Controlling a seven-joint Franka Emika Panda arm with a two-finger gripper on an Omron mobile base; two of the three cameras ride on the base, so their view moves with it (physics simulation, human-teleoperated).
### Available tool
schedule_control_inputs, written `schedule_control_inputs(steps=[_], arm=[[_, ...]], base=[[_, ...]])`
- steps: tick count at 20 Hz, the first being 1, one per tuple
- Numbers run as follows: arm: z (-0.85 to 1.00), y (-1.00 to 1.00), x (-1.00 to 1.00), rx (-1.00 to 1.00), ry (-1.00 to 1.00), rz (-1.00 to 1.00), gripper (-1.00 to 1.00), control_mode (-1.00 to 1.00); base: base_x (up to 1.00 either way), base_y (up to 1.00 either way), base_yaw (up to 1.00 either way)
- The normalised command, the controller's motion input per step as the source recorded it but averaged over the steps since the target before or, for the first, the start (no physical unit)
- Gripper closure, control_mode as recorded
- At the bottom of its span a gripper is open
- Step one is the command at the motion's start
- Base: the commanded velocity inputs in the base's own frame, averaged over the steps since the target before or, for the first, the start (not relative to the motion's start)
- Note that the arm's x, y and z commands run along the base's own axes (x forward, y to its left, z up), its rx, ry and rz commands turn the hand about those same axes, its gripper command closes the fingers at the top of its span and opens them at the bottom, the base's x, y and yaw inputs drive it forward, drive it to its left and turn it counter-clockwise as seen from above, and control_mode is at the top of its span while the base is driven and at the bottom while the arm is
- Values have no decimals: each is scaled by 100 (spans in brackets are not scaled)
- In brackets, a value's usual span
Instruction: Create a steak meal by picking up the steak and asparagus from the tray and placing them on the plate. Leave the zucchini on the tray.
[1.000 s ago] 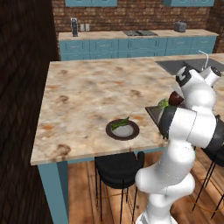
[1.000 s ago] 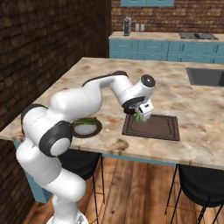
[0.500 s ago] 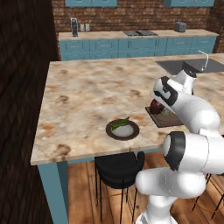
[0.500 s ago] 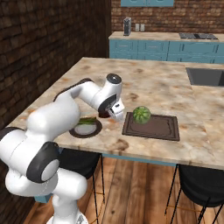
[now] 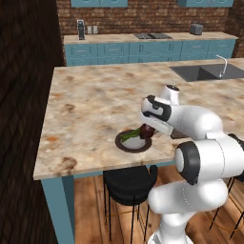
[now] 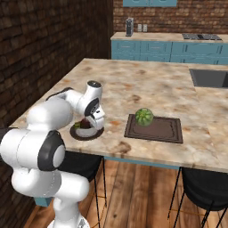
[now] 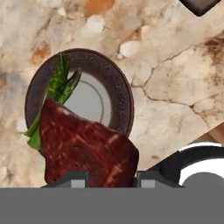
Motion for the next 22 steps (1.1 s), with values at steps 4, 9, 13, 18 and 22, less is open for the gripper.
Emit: schedule_control_inputs(steps=[4, 9, 13, 18, 22], arm=[[-73, 51, 36, 2, 0, 17, 100, -100], [-61, 30, 48, 2, 0, 12, 100, -100], [-18, -1, 33, 4, 0, 3, -100, -100], [15, -2, -24, 1, -7, 2, -100, -100], [67, -11, -86, 0, -20, 1, -100, -100]], base=[[0, 0, 0], [0, 0, 0], [0, 0, 0], [0, 0, 0], [0, 0, 0]])
